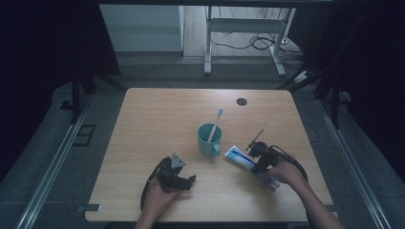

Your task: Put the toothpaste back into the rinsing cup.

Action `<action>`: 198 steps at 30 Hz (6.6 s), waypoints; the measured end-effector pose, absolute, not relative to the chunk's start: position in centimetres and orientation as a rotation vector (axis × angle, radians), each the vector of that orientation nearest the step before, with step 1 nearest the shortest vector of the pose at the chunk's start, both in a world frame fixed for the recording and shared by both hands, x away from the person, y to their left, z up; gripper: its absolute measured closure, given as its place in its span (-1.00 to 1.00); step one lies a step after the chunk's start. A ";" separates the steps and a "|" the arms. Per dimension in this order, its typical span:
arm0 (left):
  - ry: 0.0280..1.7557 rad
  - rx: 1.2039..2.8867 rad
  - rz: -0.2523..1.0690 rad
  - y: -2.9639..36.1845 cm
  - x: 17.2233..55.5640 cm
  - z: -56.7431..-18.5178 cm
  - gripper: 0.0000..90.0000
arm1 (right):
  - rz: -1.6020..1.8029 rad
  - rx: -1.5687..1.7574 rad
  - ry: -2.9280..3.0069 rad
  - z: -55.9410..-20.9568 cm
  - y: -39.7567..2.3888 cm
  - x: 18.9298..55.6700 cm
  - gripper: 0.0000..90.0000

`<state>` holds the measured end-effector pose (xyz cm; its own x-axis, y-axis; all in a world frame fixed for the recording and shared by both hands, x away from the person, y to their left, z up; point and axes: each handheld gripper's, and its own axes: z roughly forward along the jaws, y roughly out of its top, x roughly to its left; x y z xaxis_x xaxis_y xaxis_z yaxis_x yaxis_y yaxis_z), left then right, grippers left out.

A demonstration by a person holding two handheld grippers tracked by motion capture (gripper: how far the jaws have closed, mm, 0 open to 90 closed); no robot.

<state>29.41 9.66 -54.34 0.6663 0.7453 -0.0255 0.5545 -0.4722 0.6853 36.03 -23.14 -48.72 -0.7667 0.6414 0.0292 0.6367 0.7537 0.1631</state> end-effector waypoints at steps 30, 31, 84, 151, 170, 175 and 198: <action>0.997 2.202 0.364 9.7 29.4 -54.3 -0.73 | 0.499 1.089 2.819 -46.3 -24.9 35.2 0.58; 0.997 2.203 0.364 9.7 29.4 -54.3 -0.73 | 0.508 1.092 2.815 -46.2 -25.0 35.1 0.58; 0.993 2.205 0.368 9.7 29.5 -54.3 -0.73 | 0.952 1.014 2.570 -42.8 -24.3 34.1 0.58; 0.992 2.205 0.368 9.7 29.5 -54.3 -0.73 | 1.322 0.890 2.304 -40.1 -16.1 38.5 0.58; 0.992 2.205 0.367 9.7 29.5 -54.4 -0.73 | 1.410 0.914 2.250 -40.1 -14.3 40.1 0.59; 0.992 2.206 0.368 9.7 29.5 -54.4 -0.73 | 1.418 0.906 2.242 -39.9 -13.7 40.2 0.58; 0.989 2.209 0.367 9.7 29.5 -54.3 -0.73 | 1.412 0.870 2.264 -42.4 -11.1 40.9 0.58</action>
<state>29.47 9.72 -54.34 0.6713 0.7410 -0.0189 0.5492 -0.4801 0.6841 40.92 -11.06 -42.43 -0.7576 0.6517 0.0377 0.3205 0.3210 0.8912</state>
